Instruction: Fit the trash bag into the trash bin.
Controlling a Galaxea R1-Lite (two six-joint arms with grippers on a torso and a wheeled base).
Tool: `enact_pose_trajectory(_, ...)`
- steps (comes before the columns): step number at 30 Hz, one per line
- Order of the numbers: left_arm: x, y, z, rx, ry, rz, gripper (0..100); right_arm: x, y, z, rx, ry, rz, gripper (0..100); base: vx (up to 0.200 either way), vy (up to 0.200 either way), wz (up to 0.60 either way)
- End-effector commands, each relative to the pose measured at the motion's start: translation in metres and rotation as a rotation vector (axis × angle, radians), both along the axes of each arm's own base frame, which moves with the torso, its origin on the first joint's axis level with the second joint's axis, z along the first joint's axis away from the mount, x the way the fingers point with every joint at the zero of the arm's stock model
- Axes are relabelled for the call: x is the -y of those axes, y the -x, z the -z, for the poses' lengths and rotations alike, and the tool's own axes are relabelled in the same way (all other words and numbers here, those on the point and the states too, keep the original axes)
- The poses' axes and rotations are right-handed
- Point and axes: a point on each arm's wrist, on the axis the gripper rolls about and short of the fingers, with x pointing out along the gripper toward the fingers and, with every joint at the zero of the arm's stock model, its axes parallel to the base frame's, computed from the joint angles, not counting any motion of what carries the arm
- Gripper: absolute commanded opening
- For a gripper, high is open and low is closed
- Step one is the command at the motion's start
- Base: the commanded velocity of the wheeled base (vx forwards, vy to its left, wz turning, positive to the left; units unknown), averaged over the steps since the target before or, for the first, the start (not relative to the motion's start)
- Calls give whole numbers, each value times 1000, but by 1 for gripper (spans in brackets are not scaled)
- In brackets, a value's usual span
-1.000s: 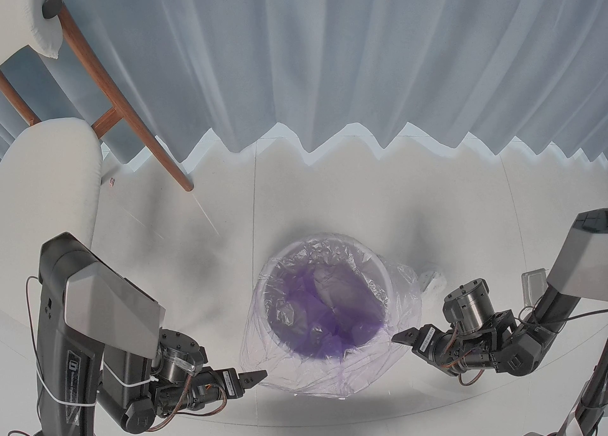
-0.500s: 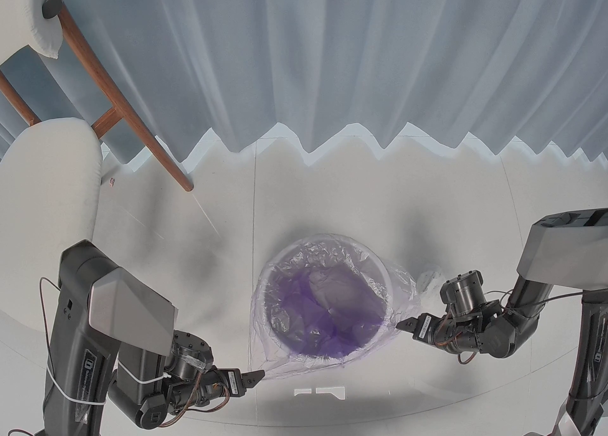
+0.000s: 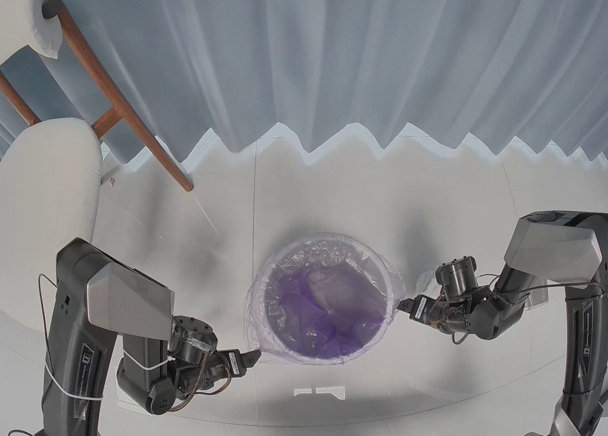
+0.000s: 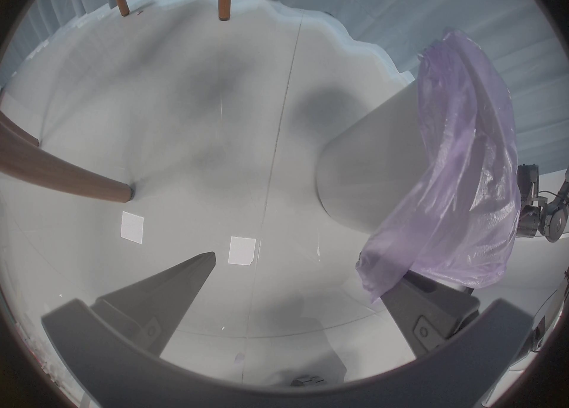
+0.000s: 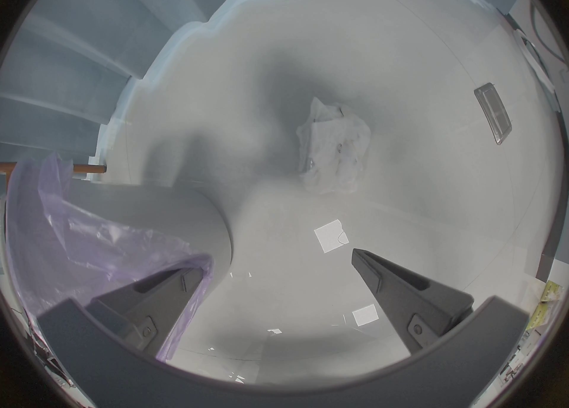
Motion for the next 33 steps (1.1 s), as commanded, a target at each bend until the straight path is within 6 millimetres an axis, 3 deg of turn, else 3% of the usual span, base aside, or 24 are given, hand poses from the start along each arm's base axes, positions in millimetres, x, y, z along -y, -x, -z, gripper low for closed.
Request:
enact_pose_trajectory(1, 1, 1, -3, 18, -3, -7, 100, 3, 7, 3, -27, 5, 6, 100, 0, 0, 0)
enact_pose_trajectory(8, 1, 14, -43, 129, 29, -17, 100, 11, 40, -35, -19, -61, 34, 100, 0, 0, 0)
enact_pose_trajectory(9, -1, 25, -60, 165, 59, -5, 100, 14, 51, -56, 5, -122, 49, 100, 0, 0, 0)
enact_pose_trajectory(10, -1, 25, -60, 165, 59, -5, 100, 14, 51, -56, 5, -122, 49, 100, 0, 0, 0)
enact_pose_trajectory(11, -1, 39, -76, 192, 106, -2, 100, 16, 64, -76, 35, -176, 59, 100, 0, 0, 0)
enact_pose_trajectory(13, -2, 53, -93, 206, 153, -3, 100, 16, 81, -95, 61, -223, 47, 100, 0, 0, 0)
enact_pose_trajectory(17, -15, 80, -136, 300, 272, -12, 100, 12, 118, -126, 113, -312, -20, 100, 0, 0, 0)
enact_pose_trajectory(21, -26, 91, -170, 428, 384, -37, 100, 12, 144, -148, 175, -347, -75, 100, 0, 0, 0)
enact_pose_trajectory(27, -43, 104, -201, 580, 459, -67, 100, 27, 162, -178, 315, -391, -46, 100, 0, 0, 0)
enact_pose_trajectory(29, -47, 112, -211, 629, 484, -74, 100, 40, 183, -189, 387, -421, -43, 100, 0, 0, 0)
enact_pose_trajectory(33, -54, 122, -220, 656, 492, -85, 100, 54, 211, -194, 445, -425, -64, 100, 0, 0, 0)
